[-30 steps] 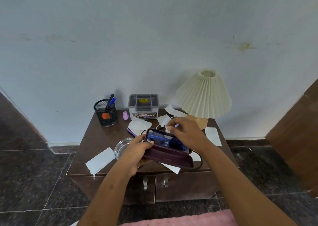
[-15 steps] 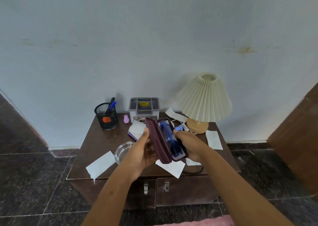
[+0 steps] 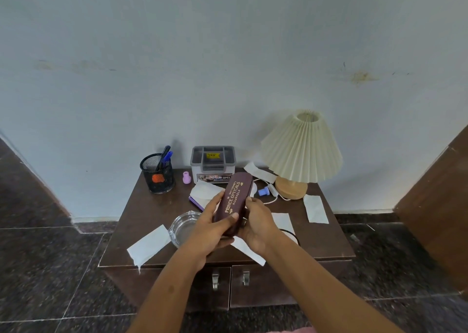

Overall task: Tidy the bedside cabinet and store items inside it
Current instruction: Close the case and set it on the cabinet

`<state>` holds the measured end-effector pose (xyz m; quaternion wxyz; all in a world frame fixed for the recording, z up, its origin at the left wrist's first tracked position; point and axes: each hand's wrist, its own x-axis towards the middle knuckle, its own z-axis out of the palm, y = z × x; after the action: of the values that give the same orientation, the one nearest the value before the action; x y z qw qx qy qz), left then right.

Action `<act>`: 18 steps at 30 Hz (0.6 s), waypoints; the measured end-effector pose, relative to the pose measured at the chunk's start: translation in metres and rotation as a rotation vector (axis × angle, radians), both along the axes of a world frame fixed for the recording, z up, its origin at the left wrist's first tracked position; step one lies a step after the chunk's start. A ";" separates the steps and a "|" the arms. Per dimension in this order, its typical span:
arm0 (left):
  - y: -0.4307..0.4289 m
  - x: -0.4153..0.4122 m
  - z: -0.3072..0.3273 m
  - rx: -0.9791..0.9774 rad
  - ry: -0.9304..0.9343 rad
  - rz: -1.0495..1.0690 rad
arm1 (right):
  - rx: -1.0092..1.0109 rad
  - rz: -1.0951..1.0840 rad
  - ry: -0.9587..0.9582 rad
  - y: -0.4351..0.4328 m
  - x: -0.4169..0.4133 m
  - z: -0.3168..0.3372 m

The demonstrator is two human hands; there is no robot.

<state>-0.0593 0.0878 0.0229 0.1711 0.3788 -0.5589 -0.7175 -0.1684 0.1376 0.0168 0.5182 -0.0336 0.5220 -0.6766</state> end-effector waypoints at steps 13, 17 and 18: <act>-0.011 0.004 -0.001 0.005 0.049 -0.013 | -0.046 0.141 0.157 0.003 -0.008 0.006; -0.011 0.004 -0.002 0.010 0.055 0.003 | -0.056 0.126 0.155 0.002 -0.007 0.007; -0.011 0.003 -0.002 0.011 0.056 0.008 | -0.056 0.124 0.158 0.001 -0.007 0.007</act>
<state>-0.0561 0.0768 0.0205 0.1877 0.3618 -0.5483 -0.7302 -0.1755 0.1389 0.0236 0.5153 -0.1335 0.5390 -0.6528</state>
